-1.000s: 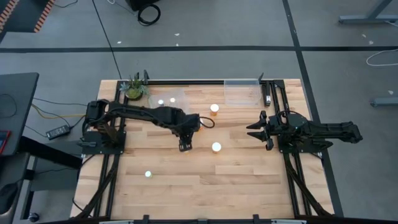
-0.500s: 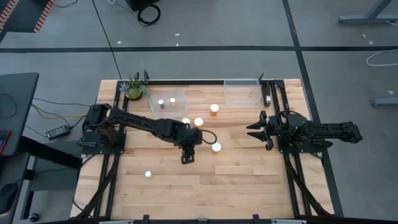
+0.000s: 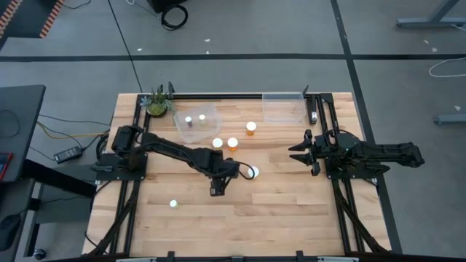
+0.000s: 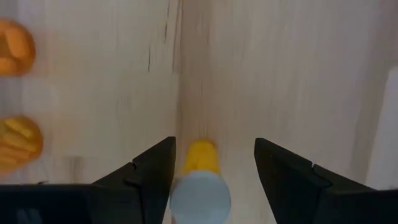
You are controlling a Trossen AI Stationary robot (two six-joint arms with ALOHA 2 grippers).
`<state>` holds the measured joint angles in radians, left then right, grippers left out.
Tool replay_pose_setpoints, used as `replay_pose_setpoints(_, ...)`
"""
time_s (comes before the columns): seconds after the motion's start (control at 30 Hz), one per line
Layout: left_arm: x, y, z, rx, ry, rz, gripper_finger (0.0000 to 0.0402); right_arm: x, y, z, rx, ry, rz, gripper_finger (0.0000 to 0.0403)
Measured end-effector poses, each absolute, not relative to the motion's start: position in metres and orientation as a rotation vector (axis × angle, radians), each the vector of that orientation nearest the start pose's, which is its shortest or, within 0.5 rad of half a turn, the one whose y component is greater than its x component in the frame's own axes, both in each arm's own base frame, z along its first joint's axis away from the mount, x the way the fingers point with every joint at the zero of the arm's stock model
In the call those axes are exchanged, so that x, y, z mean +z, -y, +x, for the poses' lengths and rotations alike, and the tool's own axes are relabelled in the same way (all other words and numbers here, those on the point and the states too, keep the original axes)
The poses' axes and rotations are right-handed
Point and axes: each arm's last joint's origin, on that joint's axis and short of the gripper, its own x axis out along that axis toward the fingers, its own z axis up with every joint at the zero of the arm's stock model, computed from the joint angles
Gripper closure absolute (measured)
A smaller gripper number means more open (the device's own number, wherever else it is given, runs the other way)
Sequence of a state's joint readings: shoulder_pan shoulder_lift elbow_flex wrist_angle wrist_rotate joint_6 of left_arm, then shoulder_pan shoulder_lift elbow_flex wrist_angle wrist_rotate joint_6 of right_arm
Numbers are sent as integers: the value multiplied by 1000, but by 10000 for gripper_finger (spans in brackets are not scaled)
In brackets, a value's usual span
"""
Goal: Pick and place medicine bottles into bin by pill shape (circle, oval)
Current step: Put the orange small pill bottle into the left transparent bin
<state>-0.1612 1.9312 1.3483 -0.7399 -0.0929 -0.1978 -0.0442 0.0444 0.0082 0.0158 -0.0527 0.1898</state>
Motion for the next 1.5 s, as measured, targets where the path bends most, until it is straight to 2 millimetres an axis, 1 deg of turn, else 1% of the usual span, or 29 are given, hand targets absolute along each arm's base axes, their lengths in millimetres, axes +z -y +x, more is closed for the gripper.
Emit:
replay_pose_setpoints(0.13,171,58,369,73,-1327,2,176,164,3,100,7,-22,191,256)
replay_pose_setpoints(0.23,171,57,368,75,-1333,2,188,164,3,100,7,-22,191,256)
replay_pose_setpoints(0.73,170,56,365,79,-1370,9,284,164,3,100,6,-21,191,256)
replay_pose_setpoints(0.83,170,56,365,75,-1370,14,290,164,3,100,6,-21,191,256)
replay_pose_setpoints(0.93,171,56,364,62,-1381,14,284,164,3,100,6,-22,191,256)
replay_pose_setpoints(1.1,181,55,357,54,-1394,26,272,164,3,100,6,-21,191,256)
replay_pose_setpoints(1.23,196,49,352,64,-1371,11,285,164,3,100,6,-21,191,256)
replay_pose_setpoints(1.37,211,37,345,90,-1363,-10,291,164,3,100,7,-21,191,256)
replay_pose_setpoints(1.5,222,23,340,129,-1347,-30,275,164,3,100,6,-21,191,256)
